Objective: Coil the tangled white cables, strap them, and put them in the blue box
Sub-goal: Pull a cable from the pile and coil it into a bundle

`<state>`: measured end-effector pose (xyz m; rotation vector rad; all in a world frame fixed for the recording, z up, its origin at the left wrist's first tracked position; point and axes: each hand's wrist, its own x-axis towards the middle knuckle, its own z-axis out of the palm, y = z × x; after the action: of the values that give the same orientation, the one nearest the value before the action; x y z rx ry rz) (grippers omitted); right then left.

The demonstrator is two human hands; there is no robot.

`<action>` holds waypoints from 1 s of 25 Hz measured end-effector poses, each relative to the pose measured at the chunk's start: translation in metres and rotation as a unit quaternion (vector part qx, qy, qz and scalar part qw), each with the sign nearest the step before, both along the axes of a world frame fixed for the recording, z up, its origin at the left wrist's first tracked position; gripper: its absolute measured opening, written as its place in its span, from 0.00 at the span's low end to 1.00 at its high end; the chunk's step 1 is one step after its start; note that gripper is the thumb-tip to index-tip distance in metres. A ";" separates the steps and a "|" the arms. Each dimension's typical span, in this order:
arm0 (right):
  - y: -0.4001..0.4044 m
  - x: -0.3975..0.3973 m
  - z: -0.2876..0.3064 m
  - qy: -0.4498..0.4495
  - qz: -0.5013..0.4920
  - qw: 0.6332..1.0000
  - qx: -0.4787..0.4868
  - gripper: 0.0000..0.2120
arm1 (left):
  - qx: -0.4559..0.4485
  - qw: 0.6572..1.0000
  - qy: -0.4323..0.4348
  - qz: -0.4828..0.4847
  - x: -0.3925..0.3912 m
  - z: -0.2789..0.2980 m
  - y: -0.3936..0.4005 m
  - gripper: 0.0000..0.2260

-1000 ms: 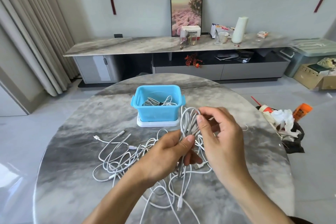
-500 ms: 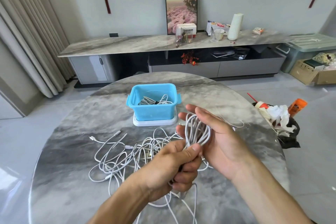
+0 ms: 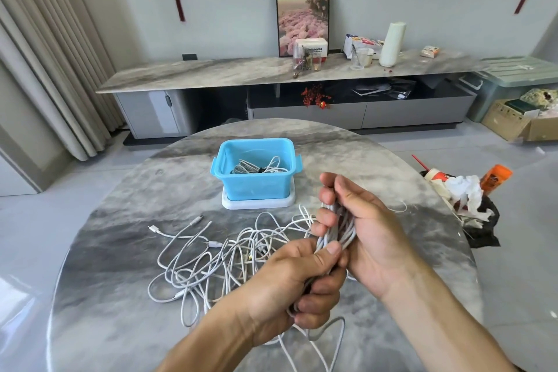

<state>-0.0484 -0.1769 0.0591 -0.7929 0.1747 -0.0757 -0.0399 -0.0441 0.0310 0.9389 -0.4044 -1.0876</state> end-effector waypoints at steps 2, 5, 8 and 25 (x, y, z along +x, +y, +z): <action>0.001 0.000 -0.001 0.036 -0.033 0.999 -0.020 0.12 | 0.017 1.000 -0.020 0.005 -0.003 -0.003 -0.003 0.09; 0.000 -0.001 -0.002 0.078 -0.061 0.994 -0.052 0.15 | 0.073 0.993 -0.094 0.001 -0.007 -0.006 -0.006 0.14; 0.002 -0.003 -0.003 0.099 -0.071 0.989 -0.086 0.22 | 0.123 0.977 -0.172 -0.004 -0.004 -0.006 -0.007 0.17; -0.009 0.019 -0.014 0.139 -0.247 0.957 -0.058 0.28 | 0.226 0.776 -0.538 0.239 -0.019 -0.024 -0.029 0.16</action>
<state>-0.0289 -0.1854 0.0446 -0.8600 0.6392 -0.4507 -0.0585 -0.0727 0.0073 1.9606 -0.7863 -0.0494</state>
